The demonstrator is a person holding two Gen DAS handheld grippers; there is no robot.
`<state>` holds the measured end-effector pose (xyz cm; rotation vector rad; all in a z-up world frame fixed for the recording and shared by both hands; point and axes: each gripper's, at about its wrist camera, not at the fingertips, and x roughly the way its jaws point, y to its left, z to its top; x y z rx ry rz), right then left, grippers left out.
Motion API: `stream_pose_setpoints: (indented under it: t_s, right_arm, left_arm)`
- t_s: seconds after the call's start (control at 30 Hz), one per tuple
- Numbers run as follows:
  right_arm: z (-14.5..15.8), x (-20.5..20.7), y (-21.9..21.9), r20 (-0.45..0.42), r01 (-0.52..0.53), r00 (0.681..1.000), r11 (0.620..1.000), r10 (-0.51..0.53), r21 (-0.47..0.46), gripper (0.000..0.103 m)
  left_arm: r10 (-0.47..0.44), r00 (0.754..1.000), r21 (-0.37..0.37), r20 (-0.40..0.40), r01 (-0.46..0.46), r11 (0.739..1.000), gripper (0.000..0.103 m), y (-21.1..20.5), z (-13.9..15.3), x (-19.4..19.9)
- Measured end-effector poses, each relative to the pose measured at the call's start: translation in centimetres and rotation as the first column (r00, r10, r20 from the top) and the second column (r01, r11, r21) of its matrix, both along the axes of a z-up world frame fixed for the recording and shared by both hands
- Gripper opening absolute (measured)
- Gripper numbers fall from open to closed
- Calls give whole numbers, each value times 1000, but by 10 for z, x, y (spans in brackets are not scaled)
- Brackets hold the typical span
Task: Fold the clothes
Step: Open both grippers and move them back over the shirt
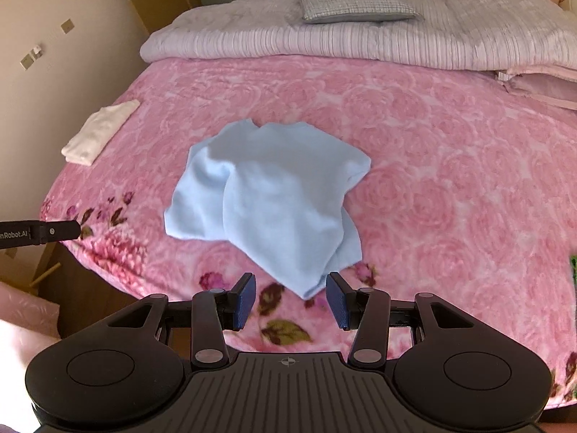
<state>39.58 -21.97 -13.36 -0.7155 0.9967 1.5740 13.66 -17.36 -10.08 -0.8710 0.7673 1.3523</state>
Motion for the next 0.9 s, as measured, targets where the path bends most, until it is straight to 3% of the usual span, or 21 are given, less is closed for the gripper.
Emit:
stream_pose_setpoints:
  t_s: [0.47, 0.9]
  right_arm:
    - [-5, 16, -19, -24, 38, 999, 999, -39, -9, 47]
    - [-20, 22, 18, -6, 177, 984, 983, -178, -42, 47]
  left_arm:
    - [-2, 1000, -29, -29, 2, 1000, 25, -28, -6, 9]
    - [-121, 993, -98, 7, 121, 988, 26, 27, -33, 0]
